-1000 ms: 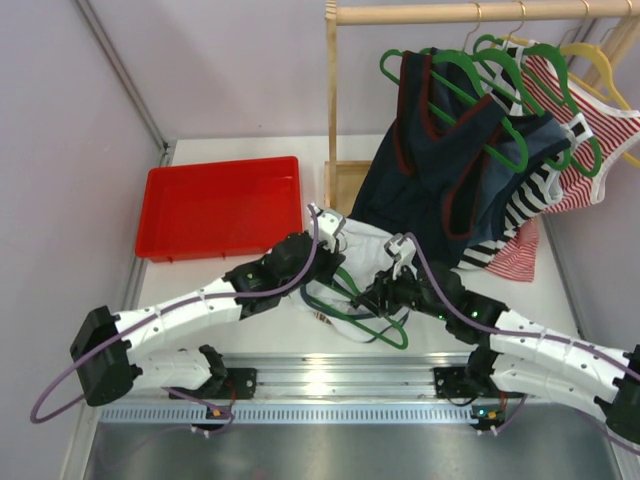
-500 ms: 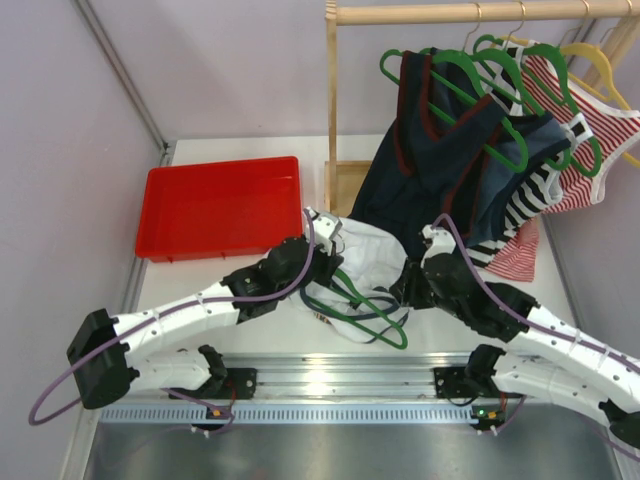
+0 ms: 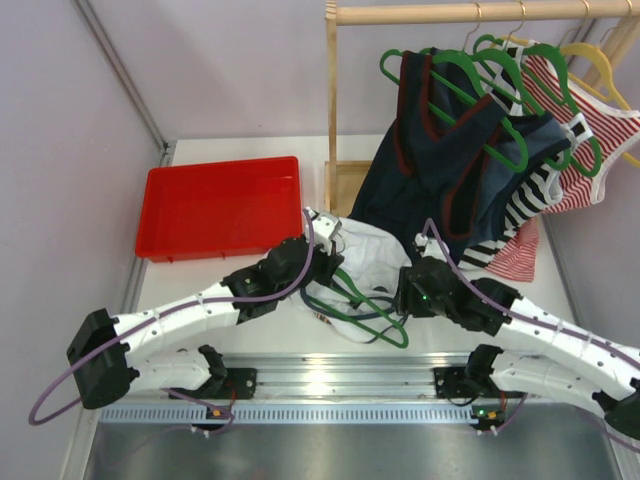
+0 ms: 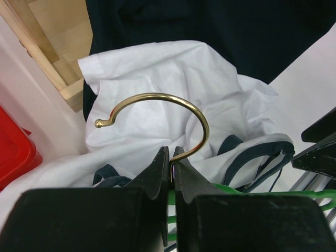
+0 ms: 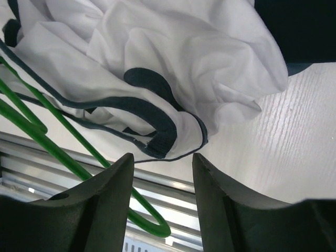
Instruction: Place the tank top on the hanger
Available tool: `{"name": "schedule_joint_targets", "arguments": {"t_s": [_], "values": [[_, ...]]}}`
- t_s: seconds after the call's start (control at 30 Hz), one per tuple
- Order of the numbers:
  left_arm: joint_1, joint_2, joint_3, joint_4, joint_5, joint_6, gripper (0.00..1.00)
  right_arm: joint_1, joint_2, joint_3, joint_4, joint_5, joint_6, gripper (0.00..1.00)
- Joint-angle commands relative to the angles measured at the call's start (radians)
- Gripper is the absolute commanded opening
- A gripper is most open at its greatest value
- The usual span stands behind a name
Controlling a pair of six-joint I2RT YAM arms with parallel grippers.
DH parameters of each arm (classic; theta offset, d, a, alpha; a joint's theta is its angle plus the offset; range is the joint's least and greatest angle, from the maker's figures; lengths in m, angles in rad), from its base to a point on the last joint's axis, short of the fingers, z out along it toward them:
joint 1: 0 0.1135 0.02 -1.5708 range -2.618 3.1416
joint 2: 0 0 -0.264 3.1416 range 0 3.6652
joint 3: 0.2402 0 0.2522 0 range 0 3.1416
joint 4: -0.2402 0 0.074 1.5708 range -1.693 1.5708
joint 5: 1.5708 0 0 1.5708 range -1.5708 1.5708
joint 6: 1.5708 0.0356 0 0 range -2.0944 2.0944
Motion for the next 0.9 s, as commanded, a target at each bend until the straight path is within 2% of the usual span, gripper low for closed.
{"name": "schedule_joint_targets", "arguments": {"t_s": [0.0,0.1,0.3,0.33,0.4,0.43,0.53,0.8,0.87], "values": [[0.002,-0.034,-0.004,0.092,-0.012,-0.011,0.00,0.018,0.034,0.018,0.003,0.015,0.010,0.49],[0.002,-0.043,-0.009,0.095,-0.016,-0.011,0.00,0.019,0.052,0.001,0.032,0.014,0.015,0.49],[0.002,-0.056,-0.010,0.097,-0.028,-0.011,0.00,0.019,0.042,-0.028,0.034,0.029,0.032,0.28],[0.002,-0.057,-0.012,0.098,-0.030,-0.013,0.00,0.019,0.034,-0.040,0.035,0.029,0.033,0.21],[0.002,-0.063,-0.012,0.098,-0.036,-0.016,0.00,0.021,0.015,-0.051,0.034,0.026,0.036,0.16],[0.002,-0.065,-0.015,0.101,-0.036,-0.019,0.00,0.016,0.011,-0.063,0.032,0.024,0.036,0.09],[0.002,-0.068,-0.015,0.106,-0.056,-0.026,0.00,0.019,-0.011,-0.081,0.024,0.023,0.044,0.00],[0.004,-0.087,-0.035,0.130,-0.134,-0.034,0.00,0.019,-0.097,-0.111,0.009,0.024,0.061,0.00],[0.005,-0.088,-0.036,0.138,-0.119,-0.028,0.00,0.019,-0.107,-0.100,0.009,0.024,0.062,0.11]]}}
